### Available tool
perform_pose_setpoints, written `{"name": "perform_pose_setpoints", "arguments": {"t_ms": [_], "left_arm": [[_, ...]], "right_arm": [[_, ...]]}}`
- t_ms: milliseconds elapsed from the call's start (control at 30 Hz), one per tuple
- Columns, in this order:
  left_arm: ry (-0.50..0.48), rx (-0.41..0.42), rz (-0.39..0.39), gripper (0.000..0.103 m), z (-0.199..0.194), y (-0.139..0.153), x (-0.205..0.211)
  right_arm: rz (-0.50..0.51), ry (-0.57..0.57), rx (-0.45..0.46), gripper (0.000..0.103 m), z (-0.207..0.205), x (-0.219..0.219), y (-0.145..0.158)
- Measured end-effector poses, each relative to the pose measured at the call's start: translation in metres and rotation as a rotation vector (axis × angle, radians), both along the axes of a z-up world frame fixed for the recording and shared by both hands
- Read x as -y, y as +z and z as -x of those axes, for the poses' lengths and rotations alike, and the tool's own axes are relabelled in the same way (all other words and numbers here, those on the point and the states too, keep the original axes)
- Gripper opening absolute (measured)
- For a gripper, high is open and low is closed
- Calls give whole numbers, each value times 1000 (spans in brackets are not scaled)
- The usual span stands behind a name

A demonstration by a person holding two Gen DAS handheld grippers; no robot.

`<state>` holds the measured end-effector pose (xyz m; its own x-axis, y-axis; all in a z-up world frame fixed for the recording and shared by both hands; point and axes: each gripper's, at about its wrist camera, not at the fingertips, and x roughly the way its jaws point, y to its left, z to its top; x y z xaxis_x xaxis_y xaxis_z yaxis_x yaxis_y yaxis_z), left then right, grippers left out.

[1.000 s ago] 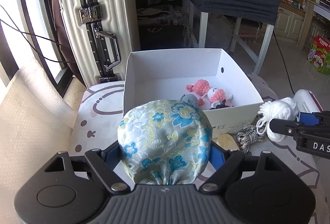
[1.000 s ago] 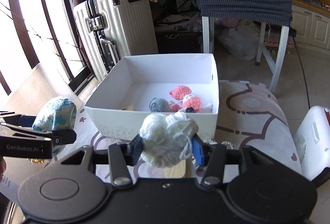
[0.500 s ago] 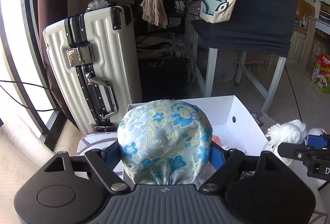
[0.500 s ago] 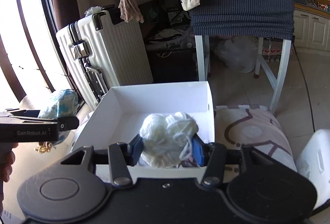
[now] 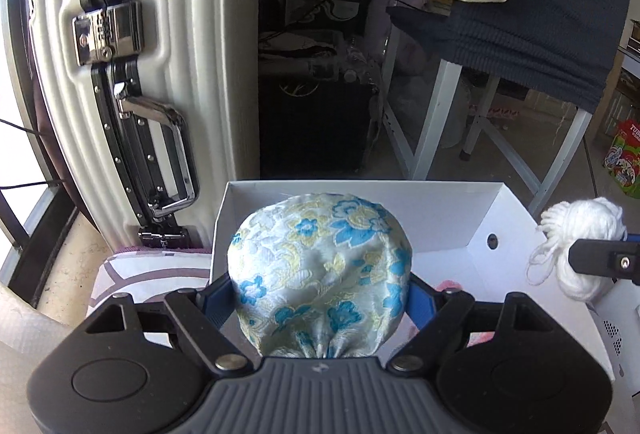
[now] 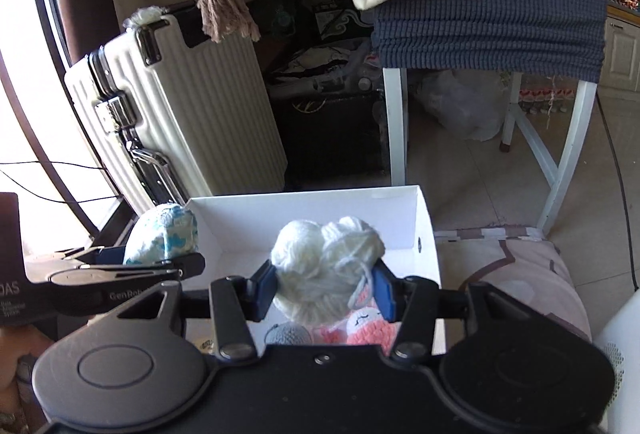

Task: Organize objects
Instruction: 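Lift and carry the pouch with the left tool while the right tool carries the yarn over the box, then open the left tool to drop the pouch while the right tool drops the yarn into the box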

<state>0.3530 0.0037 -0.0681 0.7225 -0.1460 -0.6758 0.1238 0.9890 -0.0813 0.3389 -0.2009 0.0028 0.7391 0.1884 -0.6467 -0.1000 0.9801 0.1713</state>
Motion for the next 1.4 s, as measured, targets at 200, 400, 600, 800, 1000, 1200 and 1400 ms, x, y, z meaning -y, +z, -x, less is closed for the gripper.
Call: {"name": "perform_pose_setpoints", "arguments": {"t_ms": [200,400,600,800,1000,1200,1400], "left_arm": [[1,-104,-2,84,-31,-26,-4],[-30,-133,-13,84,-52,-36,6],[-94,-126,-76,85,-52,-44,18],[-104,-113,-73,95,-51,-45,18],[-150,-120,-87,95,-50,-44,16],[-184,-134,-80,95,-46,-44,15],[-194,-159,-58,95,-45,-42,16]], "right_arm": [[8,-17,-61,51,-42,-17,-18],[-27,-55,-136,51,-73,-31,-39],[-79,-122,-186,51,-93,-37,-58],[-81,-168,-189,51,-107,-43,-62],[-47,-176,-219,51,-119,-51,-69],[-67,-201,-219,58,-129,-56,-74],[-56,-194,-269,71,-131,-59,-77]]}}
